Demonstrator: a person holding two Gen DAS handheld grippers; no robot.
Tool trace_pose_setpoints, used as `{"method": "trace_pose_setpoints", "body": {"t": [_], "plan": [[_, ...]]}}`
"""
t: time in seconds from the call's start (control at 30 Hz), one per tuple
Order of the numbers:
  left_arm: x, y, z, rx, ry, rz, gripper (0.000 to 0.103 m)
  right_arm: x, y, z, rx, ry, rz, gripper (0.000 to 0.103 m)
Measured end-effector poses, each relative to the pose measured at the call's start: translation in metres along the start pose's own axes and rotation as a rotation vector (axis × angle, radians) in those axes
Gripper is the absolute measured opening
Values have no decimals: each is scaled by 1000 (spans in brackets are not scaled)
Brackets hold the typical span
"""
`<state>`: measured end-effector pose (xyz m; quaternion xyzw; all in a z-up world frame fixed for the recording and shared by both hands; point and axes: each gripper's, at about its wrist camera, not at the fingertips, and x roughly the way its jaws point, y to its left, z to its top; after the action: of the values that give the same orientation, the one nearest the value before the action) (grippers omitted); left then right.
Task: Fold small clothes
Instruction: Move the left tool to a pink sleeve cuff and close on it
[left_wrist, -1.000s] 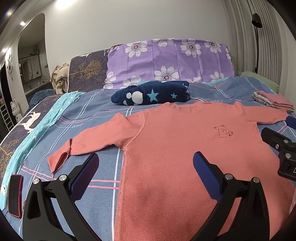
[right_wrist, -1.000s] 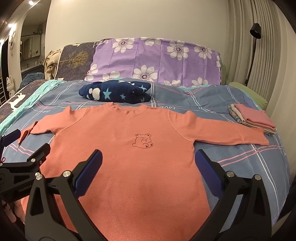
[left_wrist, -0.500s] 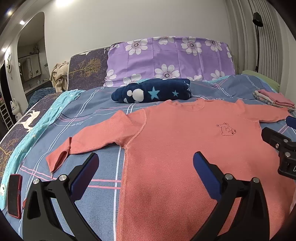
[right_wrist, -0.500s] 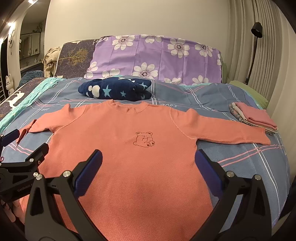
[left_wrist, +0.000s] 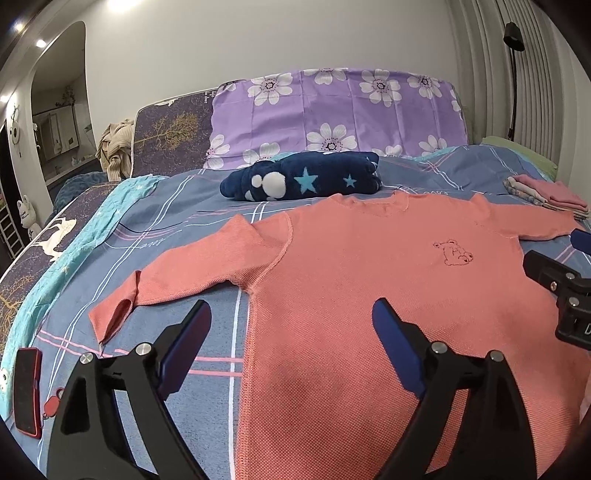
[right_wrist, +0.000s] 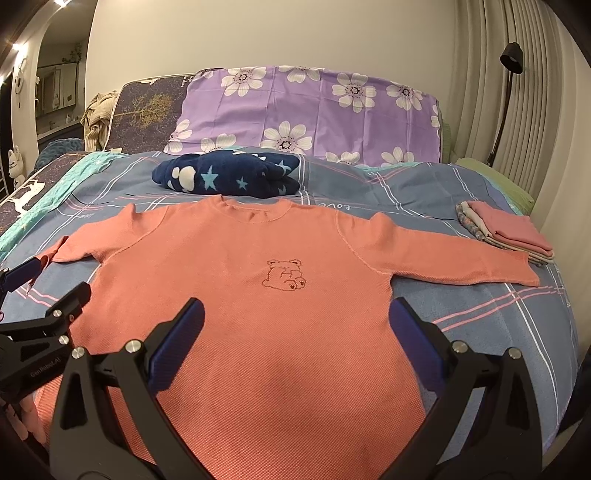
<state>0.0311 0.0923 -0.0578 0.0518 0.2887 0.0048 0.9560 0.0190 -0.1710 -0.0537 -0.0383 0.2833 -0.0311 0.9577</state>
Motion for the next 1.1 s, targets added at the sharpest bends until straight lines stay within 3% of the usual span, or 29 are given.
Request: {"method": "trace_pose_setpoints", "body": {"t": [0.13, 0.27, 0.4, 0.47, 0.6, 0.9, 1.0, 1.03, 1.07, 1.1], "plan": [[3, 11, 0, -24, 9, -17, 77, 2, 2, 0, -8, 2, -6, 101], [11, 34, -1, -23, 36, 26, 65, 1, 6, 2, -47, -20, -13, 99], [24, 90, -5, -117, 89, 57, 53, 1, 9, 6, -107, -56, -49, 85], [33, 121, -8, -154, 126, 116, 49, 4, 7, 9, -121, -54, -51, 75], [48, 173, -9, -169, 186, 204, 49, 14, 5, 13, -115, -13, 13, 59], [108, 202, -7, -150, 302, 116, 55, 25, 28, 13, -148, 34, 32, 67], [127, 207, -9, -150, 334, 137, 55, 27, 34, 13, -164, 39, 34, 68], [132, 211, -9, -167, 341, 133, 47, 27, 36, 14, -160, 38, 19, 68], [134, 216, -9, -194, 339, 90, 25, 27, 37, 14, -163, 37, 18, 69], [134, 219, -9, -217, 338, 56, 15, 28, 38, 16, -165, 36, 17, 69]]}}
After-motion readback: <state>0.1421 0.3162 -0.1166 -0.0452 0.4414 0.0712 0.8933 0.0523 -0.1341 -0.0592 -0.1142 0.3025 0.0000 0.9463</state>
